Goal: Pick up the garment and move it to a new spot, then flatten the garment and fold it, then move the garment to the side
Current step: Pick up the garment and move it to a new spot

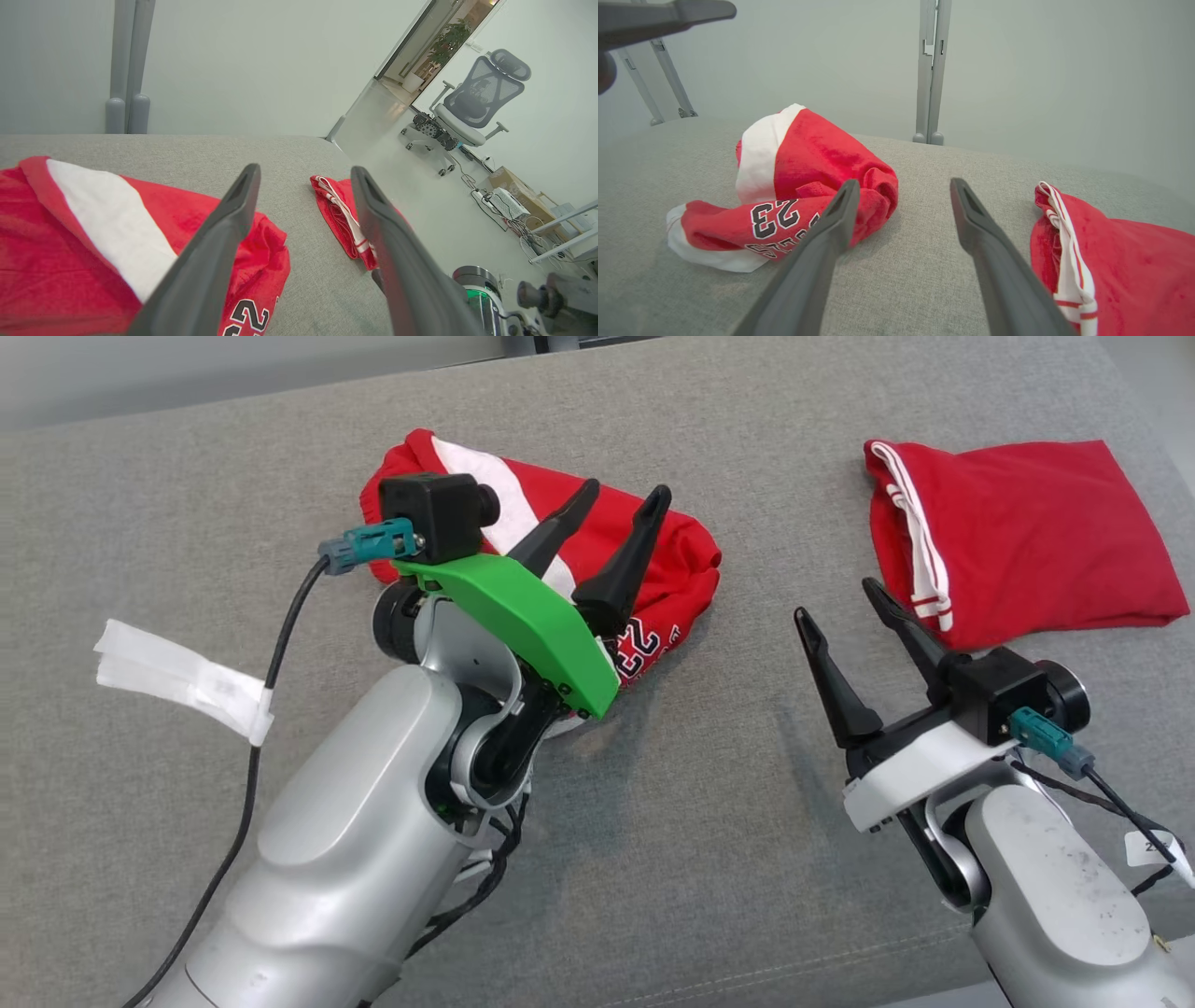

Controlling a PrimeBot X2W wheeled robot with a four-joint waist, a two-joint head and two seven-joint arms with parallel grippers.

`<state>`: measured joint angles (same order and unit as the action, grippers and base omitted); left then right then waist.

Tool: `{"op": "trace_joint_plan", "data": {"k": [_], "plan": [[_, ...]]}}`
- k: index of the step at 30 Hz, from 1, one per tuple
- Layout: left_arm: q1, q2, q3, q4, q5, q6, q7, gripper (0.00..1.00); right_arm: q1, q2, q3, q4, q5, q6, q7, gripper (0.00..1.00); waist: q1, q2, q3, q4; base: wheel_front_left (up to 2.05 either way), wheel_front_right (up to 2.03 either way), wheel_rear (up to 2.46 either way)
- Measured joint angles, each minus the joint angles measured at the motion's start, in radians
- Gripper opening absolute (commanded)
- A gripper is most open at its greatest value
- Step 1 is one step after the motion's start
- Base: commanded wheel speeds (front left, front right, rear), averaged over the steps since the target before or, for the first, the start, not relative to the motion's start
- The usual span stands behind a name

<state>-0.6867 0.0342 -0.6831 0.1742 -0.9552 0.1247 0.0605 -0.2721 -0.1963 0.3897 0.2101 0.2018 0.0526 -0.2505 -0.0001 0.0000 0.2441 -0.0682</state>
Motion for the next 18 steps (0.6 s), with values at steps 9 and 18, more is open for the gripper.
{"op": "trace_joint_plan", "data": {"k": [9,18], "plan": [[0.082,0.187,0.005,0.009,0.185,0.0,-0.101,1.0,-0.001,-0.006,0.055,-0.013,-0.032,0.019,0.0,1.0,0.0,0.0,-0.029,0.081,0.0,0.0,0.0],[0.288,0.218,0.109,0.044,0.22,0.0,-0.209,1.0,-0.028,0.016,0.108,0.008,-0.054,0.026,0.057,1.0,0.0,0.0,-0.056,0.187,0.0,0.0,0.0]]}}
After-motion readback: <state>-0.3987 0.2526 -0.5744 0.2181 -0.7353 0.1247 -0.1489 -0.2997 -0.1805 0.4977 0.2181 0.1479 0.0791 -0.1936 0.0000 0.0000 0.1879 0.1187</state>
